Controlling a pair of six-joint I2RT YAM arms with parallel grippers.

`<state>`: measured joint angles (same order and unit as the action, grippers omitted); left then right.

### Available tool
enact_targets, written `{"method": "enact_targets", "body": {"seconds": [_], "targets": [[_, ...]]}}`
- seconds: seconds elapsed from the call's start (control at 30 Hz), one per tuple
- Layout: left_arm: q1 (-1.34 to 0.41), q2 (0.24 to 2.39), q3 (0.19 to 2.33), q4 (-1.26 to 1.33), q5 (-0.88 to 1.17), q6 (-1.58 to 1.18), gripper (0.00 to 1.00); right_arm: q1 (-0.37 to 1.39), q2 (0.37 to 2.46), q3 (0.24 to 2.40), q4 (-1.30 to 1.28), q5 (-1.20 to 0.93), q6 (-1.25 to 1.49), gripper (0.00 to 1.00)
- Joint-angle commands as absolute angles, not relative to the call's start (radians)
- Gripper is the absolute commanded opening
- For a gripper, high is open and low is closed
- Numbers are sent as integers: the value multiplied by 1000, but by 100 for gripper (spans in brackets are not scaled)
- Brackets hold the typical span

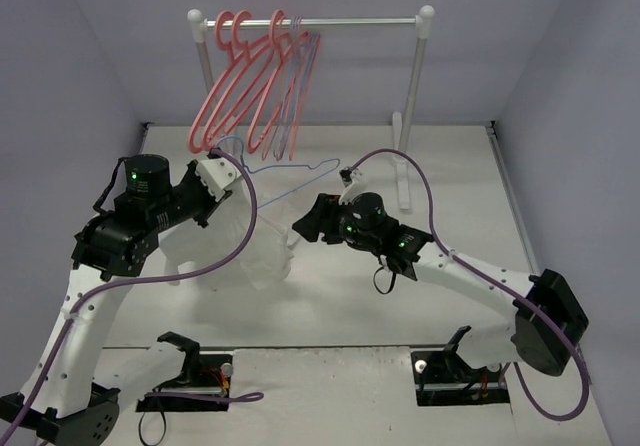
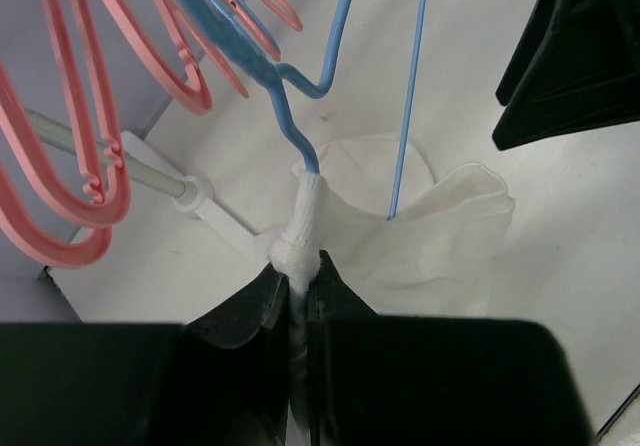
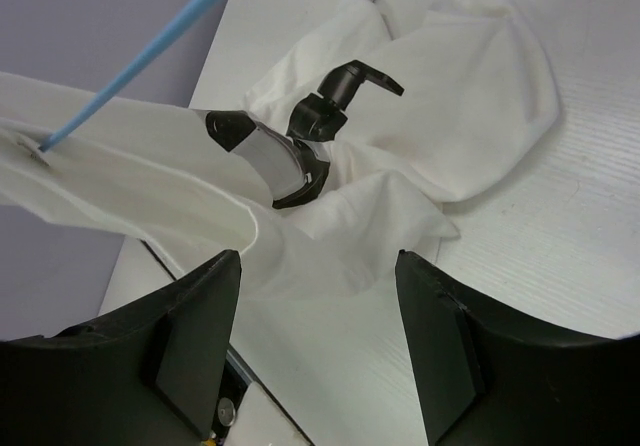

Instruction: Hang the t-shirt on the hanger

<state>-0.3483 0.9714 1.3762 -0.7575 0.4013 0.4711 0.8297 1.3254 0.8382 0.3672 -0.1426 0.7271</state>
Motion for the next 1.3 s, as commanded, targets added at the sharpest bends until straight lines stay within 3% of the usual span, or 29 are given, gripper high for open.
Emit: {"method": "enact_targets", "body": {"seconds": [0.0,0.43,0.7,0.8,0.9,1.03,1.27], "targets": [[-363,962,1422,-667,399,456,0,854,1364,940,433,-110,775,60],[-375,960,1408,-655,382,441,0,891,1451,976,444,-115,808,58],[-382,959,1402,-653,368,443,0,913,1488,977,466,-149,810,49],[-384,954,1396,-652,365,444,0,914,1491,972,471,-158,810,41],[-387,947,1392,-653,364,436,0,915,1489,955,472,-169,809,19],[-387,917,1377,-657,368,441,0,909,1447,917,467,-131,779,0],[-387,840,1310,-694,424,476,0,771,1305,891,336,-101,620,0]]}}
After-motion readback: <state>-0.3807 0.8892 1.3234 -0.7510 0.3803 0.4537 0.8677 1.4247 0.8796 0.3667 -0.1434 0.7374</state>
